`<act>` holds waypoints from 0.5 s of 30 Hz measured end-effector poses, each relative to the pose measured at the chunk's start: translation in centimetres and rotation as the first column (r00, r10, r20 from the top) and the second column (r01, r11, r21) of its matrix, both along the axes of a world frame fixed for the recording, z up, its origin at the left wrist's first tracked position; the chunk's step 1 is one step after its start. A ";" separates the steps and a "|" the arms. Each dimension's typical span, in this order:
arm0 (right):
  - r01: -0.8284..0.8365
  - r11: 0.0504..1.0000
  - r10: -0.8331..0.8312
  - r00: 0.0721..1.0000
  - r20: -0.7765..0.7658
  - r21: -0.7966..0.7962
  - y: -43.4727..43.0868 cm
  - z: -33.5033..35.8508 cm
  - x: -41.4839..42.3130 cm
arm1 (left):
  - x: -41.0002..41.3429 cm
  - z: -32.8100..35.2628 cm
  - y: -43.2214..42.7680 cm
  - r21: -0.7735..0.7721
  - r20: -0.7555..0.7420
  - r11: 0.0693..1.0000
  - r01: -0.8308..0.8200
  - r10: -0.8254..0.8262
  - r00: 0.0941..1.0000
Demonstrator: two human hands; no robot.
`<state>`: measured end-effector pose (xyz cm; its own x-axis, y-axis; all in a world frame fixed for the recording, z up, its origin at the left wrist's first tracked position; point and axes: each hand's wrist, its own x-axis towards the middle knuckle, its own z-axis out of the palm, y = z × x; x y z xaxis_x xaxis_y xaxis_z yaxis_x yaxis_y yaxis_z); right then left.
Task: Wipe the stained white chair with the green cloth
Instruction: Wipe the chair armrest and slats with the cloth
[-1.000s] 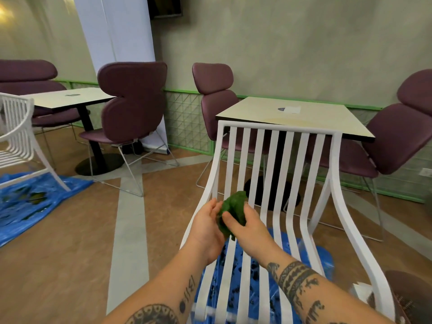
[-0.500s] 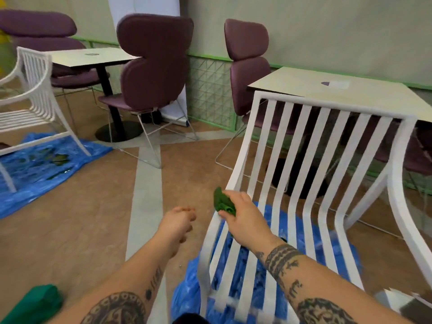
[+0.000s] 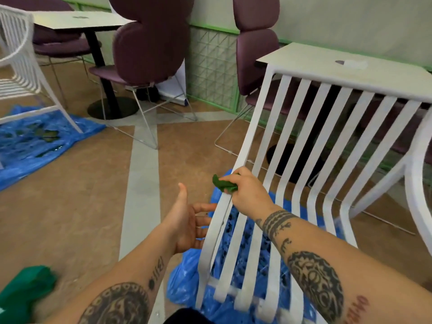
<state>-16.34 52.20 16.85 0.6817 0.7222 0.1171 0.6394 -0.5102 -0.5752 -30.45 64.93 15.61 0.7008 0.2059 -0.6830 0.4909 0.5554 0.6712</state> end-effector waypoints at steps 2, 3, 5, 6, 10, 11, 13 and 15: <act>0.022 1.000 -0.022 1.000 -0.014 0.000 0.6 0.1 1.8 | 0.3 0.0 0.4 -0.022 0.001 0.999 0.029 -0.029 1.000; 0.038 0.999 -0.038 0.999 -0.005 0.001 0.8 0.1 2.5 | 0.4 -0.1 0.7 -0.026 0.000 0.999 0.047 -0.047 0.999; 0.078 0.997 -0.078 0.997 0.004 0.013 1.4 -0.1 4.2 | 0.8 -0.4 1.3 -0.045 0.005 0.994 0.095 -0.095 0.995; 0.099 0.995 -0.099 0.995 0.001 0.022 1.6 -0.1 5.1 | 1.1 -0.7 1.7 -0.055 0.008 0.990 0.126 -0.126 0.992; 0.152 0.988 -0.153 0.987 0.048 0.012 2.7 0.1 9.3 | 2.2 -1.4 3.2 -0.062 -0.020 0.968 0.241 -0.243 0.970; 0.158 0.987 -0.158 0.985 0.075 0.003 3.0 0.3 10.4 | 2.5 -1.6 3.4 -0.058 -0.034 0.957 0.284 -0.286 0.958; 0.172 0.985 -0.166 0.976 0.141 -0.029 3.7 1.0 12.6 | 3.3 -1.6 3.6 -0.058 -0.055 0.930 0.363 -0.366 0.929; 0.182 0.982 -0.165 0.961 0.221 -0.058 4.3 2.3 14.5 | 4.4 -1.3 3.7 -0.058 -0.073 0.919 0.391 -0.394 0.916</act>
